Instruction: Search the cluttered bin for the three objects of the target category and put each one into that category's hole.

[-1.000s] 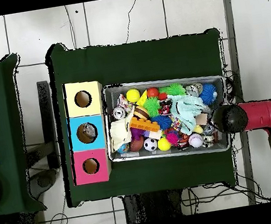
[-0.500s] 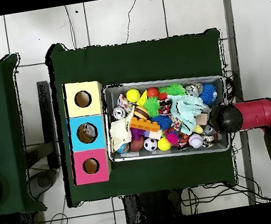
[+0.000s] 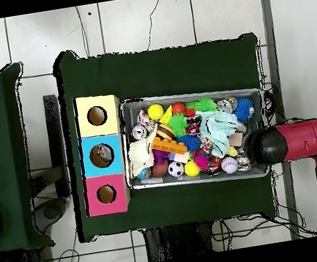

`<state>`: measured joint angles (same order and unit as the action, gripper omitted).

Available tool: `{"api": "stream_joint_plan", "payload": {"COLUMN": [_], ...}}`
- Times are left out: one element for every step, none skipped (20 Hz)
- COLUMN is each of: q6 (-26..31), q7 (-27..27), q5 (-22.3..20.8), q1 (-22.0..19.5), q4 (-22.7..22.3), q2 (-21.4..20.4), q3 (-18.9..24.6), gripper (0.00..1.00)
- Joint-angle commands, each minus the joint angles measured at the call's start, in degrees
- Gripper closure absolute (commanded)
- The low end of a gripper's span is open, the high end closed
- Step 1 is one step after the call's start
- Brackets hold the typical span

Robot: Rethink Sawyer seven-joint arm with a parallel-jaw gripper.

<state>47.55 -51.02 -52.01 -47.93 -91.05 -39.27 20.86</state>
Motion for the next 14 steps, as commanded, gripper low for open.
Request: {"api": "stream_joint_plan", "payload": {"q6": [7.9, 7.5, 7.2, 7.2, 6.9, 6.6, 6.0, 5.0, 5.0, 5.0, 5.2, 5.3, 5.2, 5.6], "q7": [7.9, 7.9, 7.8, 8.1, 8.2, 8.3, 8.5, 8.7, 7.7, 6.7, 5.3, 3.9, 2.7, 1.0], "q5": [3.1, 4.1, 5.2, 6.4, 7.9, 9.3, 11.2, 13.4, 14.6, 15.9, 17.1, 18.3, 19.6, 20.4], "q1": [2.9, 2.9, 3.0, 2.5, 2.2, 2.1, 1.7, 1.0, 1.5, 2.1, 2.8, 3.5, 3.9, 5.2], "q4": [-7.6, -8.4, -9.2, -9.9, -10.9, -12.0, -13.3, -14.7, -15.3, -15.9, -16.3, -16.6, -17.2, -16.9], "q2": [-6.9, -7.3, -7.6, -8.5, -9.3, -10.2, -11.0, -11.7, -12.2, -12.7, -13.1, -13.5, -13.8, -13.7], "q3": [0.4, 1.4, 2.4, 3.1, 4.0, 4.8, 6.2, 7.9, 8.3, 8.6, 8.7, 8.8, 9.1, 8.7], "gripper": [1.00, 1.00, 1.00, 1.00, 1.00, 1.00, 1.00, 1.00, 1.00, 1.00, 1.00, 1.00, 1.00, 1.00]}}
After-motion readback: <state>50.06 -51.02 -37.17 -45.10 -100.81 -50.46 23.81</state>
